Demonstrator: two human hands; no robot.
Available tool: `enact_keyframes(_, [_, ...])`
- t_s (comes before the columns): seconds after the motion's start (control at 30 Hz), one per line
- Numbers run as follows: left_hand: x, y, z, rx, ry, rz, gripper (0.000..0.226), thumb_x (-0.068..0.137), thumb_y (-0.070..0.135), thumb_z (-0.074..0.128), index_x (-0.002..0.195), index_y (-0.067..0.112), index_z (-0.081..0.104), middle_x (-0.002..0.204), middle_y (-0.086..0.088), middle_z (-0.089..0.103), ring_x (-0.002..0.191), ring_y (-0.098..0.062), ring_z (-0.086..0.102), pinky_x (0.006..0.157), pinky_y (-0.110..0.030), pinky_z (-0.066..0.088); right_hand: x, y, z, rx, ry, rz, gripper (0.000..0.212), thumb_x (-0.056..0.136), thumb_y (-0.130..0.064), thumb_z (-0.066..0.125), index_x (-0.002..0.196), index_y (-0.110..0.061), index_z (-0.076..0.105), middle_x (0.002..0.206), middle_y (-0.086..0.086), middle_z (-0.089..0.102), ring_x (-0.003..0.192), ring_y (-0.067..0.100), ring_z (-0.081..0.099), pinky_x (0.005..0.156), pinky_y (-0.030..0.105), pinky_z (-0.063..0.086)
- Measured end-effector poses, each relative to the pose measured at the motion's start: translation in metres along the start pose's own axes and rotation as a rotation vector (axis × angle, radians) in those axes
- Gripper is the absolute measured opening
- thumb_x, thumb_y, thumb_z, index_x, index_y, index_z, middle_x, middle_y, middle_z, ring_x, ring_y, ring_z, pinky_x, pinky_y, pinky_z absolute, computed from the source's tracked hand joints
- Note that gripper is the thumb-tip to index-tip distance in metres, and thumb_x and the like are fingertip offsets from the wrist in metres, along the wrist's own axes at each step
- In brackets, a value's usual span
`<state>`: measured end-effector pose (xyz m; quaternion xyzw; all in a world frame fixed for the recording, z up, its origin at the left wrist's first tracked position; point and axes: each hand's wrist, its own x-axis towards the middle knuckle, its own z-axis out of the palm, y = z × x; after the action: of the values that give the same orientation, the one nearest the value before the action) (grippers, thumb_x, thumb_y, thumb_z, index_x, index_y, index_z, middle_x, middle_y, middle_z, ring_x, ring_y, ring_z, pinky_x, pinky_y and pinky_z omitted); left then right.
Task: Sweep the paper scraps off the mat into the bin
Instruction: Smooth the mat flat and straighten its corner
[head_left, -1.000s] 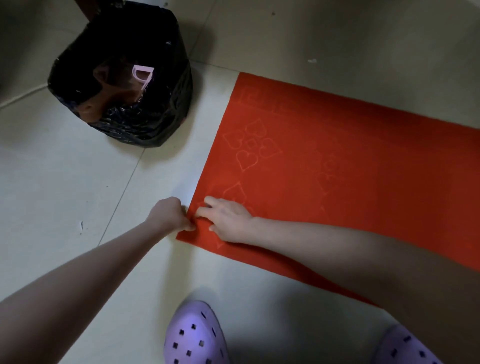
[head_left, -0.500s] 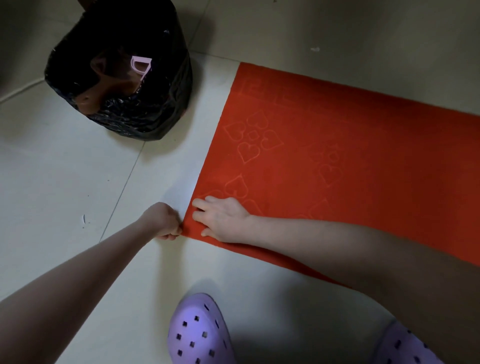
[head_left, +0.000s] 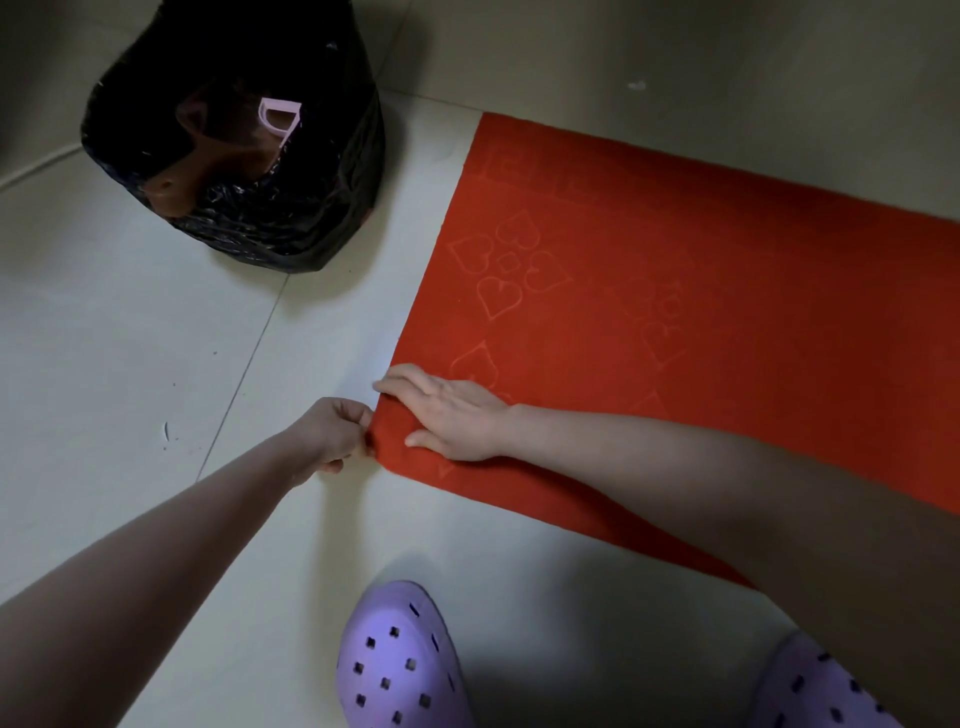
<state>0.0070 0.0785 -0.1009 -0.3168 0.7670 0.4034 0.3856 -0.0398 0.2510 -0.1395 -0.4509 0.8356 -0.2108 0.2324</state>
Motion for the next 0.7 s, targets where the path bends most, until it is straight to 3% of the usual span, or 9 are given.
enact_keyframes(0.17, [0.006,0.008,0.013,0.058,0.123,0.101,0.040,0.072,-0.015,0.034,0.046,0.016,0.039,0.039,0.005,0.035,0.047,-0.016,0.031,0.045,-0.017,0.030,-0.009,0.001,0.007,-0.016,0.060,-0.029,0.033,0.086,-0.034,0.066,0.106,-0.014,0.050,0.114,0.003,0.044,0.103,0.020,0.049,0.076,0.042,0.050])
enact_keyframes(0.27, [0.010,0.012,0.016,0.210,0.232,0.104,0.032,0.076,-0.005,0.039,0.054,0.016,0.050,0.051,0.000,0.046,0.049,-0.021,0.043,0.042,-0.019,0.037,-0.011,-0.004,0.014,-0.067,0.080,-0.013,0.029,0.089,-0.032,0.062,0.112,-0.016,0.055,0.117,0.002,0.049,0.106,0.020,0.046,0.075,0.038,0.049])
enact_keyframes(0.37, [0.012,0.012,0.001,0.406,0.442,0.143,0.009,0.080,0.006,0.051,0.082,0.013,0.056,0.086,-0.010,0.061,0.079,-0.031,0.060,0.062,-0.028,0.043,-0.011,-0.008,0.017,-0.157,0.037,-0.060,0.037,0.092,-0.032,0.057,0.126,-0.020,0.053,0.124,0.000,0.049,0.106,0.021,0.047,0.071,0.035,0.048])
enact_keyframes(0.43, [0.016,0.016,-0.008,0.470,0.484,0.251,0.025,0.079,0.007,0.056,0.104,0.012,0.057,0.109,-0.015,0.056,0.096,-0.033,0.058,0.074,-0.034,0.047,-0.012,-0.008,0.016,-0.263,-0.006,-0.098,0.041,0.094,-0.031,0.052,0.135,-0.025,0.047,0.130,-0.002,0.047,0.105,0.021,0.046,0.065,0.034,0.049])
enact_keyframes(0.53, [0.015,0.022,-0.008,0.754,0.340,0.455,0.067,0.072,0.006,0.063,0.136,0.022,0.047,0.133,-0.009,0.042,0.117,-0.032,0.046,0.092,-0.041,0.048,-0.009,-0.020,0.014,-0.368,-0.127,-0.120,0.053,0.094,-0.019,0.044,0.144,-0.034,0.032,0.139,-0.004,0.037,0.107,0.022,0.043,0.055,0.030,0.041])
enact_keyframes(0.6, [0.011,0.027,-0.005,0.953,0.343,0.479,0.081,0.073,0.015,0.067,0.145,0.028,0.032,0.145,-0.002,0.029,0.126,-0.028,0.037,0.096,-0.041,0.046,-0.007,-0.028,0.012,-0.398,-0.162,-0.131,0.059,0.093,-0.015,0.044,0.146,-0.034,0.027,0.143,-0.005,0.032,0.110,0.022,0.042,0.052,0.028,0.035])
enact_keyframes(0.7, [0.008,0.033,-0.002,1.114,0.397,0.483,0.104,0.071,0.023,0.074,0.150,0.033,0.007,0.156,-0.005,0.003,0.135,-0.028,0.027,0.103,-0.038,0.040,-0.017,-0.032,0.013,-0.489,-0.186,-0.217,0.060,0.093,-0.016,0.045,0.147,-0.033,0.025,0.147,-0.004,0.029,0.115,0.021,0.042,0.061,0.030,0.044])
